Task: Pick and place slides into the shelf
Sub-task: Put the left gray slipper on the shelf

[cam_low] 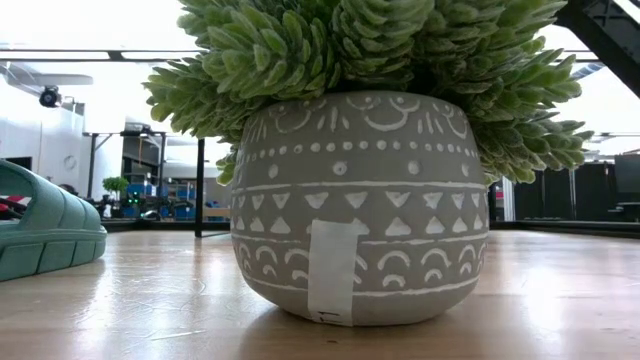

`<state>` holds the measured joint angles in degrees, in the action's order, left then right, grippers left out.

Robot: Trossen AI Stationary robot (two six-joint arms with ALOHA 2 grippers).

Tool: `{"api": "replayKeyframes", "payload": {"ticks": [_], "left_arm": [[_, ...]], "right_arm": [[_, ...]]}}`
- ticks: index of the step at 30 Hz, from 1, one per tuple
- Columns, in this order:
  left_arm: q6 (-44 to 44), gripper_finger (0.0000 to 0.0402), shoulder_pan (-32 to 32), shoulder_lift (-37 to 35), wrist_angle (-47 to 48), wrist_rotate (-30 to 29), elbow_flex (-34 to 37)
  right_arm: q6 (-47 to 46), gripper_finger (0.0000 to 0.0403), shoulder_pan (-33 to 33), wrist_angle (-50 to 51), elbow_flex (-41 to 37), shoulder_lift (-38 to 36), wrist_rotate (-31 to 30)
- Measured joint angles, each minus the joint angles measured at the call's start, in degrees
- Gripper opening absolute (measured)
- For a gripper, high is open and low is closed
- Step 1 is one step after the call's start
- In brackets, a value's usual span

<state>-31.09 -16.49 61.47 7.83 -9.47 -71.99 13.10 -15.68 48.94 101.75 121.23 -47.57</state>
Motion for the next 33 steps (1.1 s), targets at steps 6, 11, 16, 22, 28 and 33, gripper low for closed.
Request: {"api": "replayKeyframes", "payload": {"ticks": [6,11,16,22,28,33], "left_arm": [[0.0,0.0,0.0,0.0,0.06,0.0,-0.04],[-0.06,0.0,0.0,0.0,-0.14,0.0,-0.11],[-0.09,0.0,0.0,-0.02,-0.3,0.0,-0.14],[-0.26,0.0,0.0,-0.02,-0.49,0.02,-0.2],[-0.26,0.0,0.0,-0.02,-0.51,0.02,-0.33],[-1.26,0.0,0.0,-0.02,-0.44,0.02,-0.16]], "right_arm": [[0.02,0.0011,-0.45,-1.27,-1.16,0.0,1.09],[0.0,0.0011,-1.12,-2.18,-1.44,-0.02,2.41],[0.78,0.0011,-1.85,-4.02,-2.22,-0.03,3.17],[0.85,0.0011,-2.66,-4.79,-4.18,-0.07,4.63],[-0.78,0.0011,-2.49,-5.99,-7.42,-0.26,7.09],[-1.03,0.0011,-2.29,-6.77,-8.71,-0.35,7.93]]}}
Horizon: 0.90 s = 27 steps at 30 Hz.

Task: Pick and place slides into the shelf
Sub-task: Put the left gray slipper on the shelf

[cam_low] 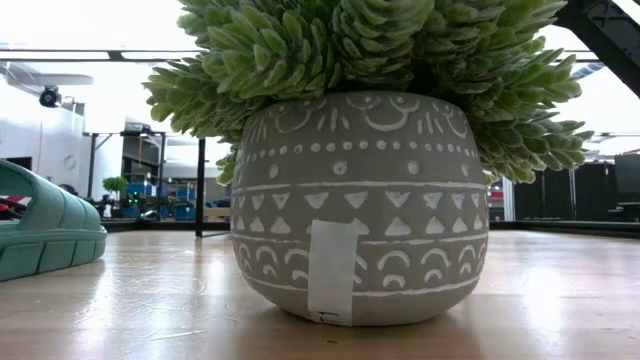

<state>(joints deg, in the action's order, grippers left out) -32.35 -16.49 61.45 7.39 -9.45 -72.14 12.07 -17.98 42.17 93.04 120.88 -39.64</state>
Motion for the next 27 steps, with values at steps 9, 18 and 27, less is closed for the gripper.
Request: {"api": "replayKeyframes", "payload": {"ticks": [9,18,27], "left_arm": [[-0.25,0.0,0.0,0.39,-0.07,0.02,0.07],[-0.25,0.0,0.0,0.39,0.11,0.02,0.07],[0.2,0.0,0.0,0.44,0.05,0.09,0.18]], "right_arm": [[-0.07,0.0011,-0.22,0.57,2.34,0.15,0.66],[-0.69,0.0063,-0.17,0.85,3.1,0.26,1.08],[-4.84,0.0134,0.85,3.21,3.18,0.26,1.22]]}}
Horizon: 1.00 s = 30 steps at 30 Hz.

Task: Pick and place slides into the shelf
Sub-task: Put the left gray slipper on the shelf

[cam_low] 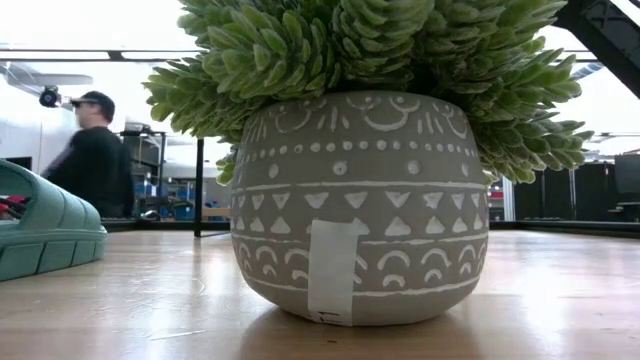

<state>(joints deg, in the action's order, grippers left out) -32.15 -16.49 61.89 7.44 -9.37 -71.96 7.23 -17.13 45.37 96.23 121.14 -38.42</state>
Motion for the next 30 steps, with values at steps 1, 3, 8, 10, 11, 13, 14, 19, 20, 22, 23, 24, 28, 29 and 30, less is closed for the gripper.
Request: {"api": "replayKeyframes", "payload": {"ticks": [1,3,8,10,11,13,14,19,20,22,23,24,28,29,30], "left_arm": [[0.01,0.0,0.0,0.0,0.0,0.0,0.0],[0.29,0.0,0.0,0.0,-0.01,0.0,0.0],[1.07,0.0,0.0,0.01,-0.04,0.0,0.0],[1.26,0.0,0.0,0.0,-0.09,0.0,0.07],[1.28,0.0,0.0,0.01,-0.1,0.0,0.11],[1.3,0.0,0.0,0.2,-0.11,0.07,0.11],[1.34,0.0,0.0,0.24,-0.11,0.07,0.11],[1.43,0.0,0.0,0.48,-0.18,0.1,0.02],[1.43,0.0,0.0,0.52,-0.13,0.15,0.0],[1.27,0.0,0.0,0.55,0.03,0.38,0.02],[1.2,0.0,0.0,0.55,-0.02,0.45,0.02],[1.19,0.0,0.0,0.55,-0.16,0.47,0.02],[1.19,0.0,0.0,0.61,-0.22,0.57,0.0],[1.17,0.0,0.0,0.61,-0.38,0.57,0.06],[1.17,0.0,0.0,0.61,-0.46,0.58,0.09]], "right_arm": [[-0.22,0.0138,0.3,0.24,0.0,0.0,-0.04],[-0.64,0.0146,1.0,0.58,0.0,0.0,-0.19],[-1.29,0.0153,2.99,0.96,0.0,-0.32,-0.59],[-1.42,0.0152,3.7,0.96,0.0,-0.81,-1.11],[-1.56,0.0152,4.03,0.97,0.0,-1.12,-1.66],[-1.95,0.0151,4.42,1.07,0.0,-1.65,-1.89],[-2.39,0.0151,4.6,1.07,0.0,-1.86,-1.94],[-3.14,0.0151,4.66,1.16,0.0,-2.5,-2.16],[-2.99,0.0151,4.64,1.17,0.0,-2.54,-2.18],[-2.97,0.0151,4.64,1.92,0.0,-2.64,-2.18],[-3.45,0.0151,4.64,2.7,0.0,-2.73,-2.16],[-4.17,0.0151,4.64,3.24,0.0,-2.82,-2.16],[-5.48,0.0151,4.64,3.79,0.0,-2.93,-2.16],[-4.94,0.0151,4.62,3.68,0.0,-2.93,-2.16],[-4.33,0.0151,4.44,3.38,0.0,-2.93,-2.14]]}}
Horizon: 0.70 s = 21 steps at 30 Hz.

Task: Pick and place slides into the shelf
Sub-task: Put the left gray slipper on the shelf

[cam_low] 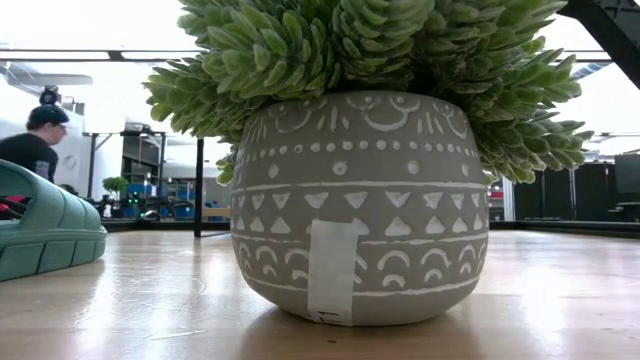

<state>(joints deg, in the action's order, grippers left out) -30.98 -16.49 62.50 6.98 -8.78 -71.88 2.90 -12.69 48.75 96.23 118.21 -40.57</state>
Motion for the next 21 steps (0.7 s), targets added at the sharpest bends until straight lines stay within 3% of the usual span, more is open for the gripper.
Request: {"api": "replayKeyframes", "payload": {"ticks": [13,21], "left_arm": [[-0.2,0.0,0.0,0.13,-0.52,0.07,-0.15],[-0.23,0.0,0.0,0.13,-0.5,-0.07,-0.15]], "right_arm": [[3.15,0.0151,-5.75,-2.65,0.0,0.0,0.59],[3.1,0.0151,-5.19,-1.89,-0.63,-0.11,8.73]]}}
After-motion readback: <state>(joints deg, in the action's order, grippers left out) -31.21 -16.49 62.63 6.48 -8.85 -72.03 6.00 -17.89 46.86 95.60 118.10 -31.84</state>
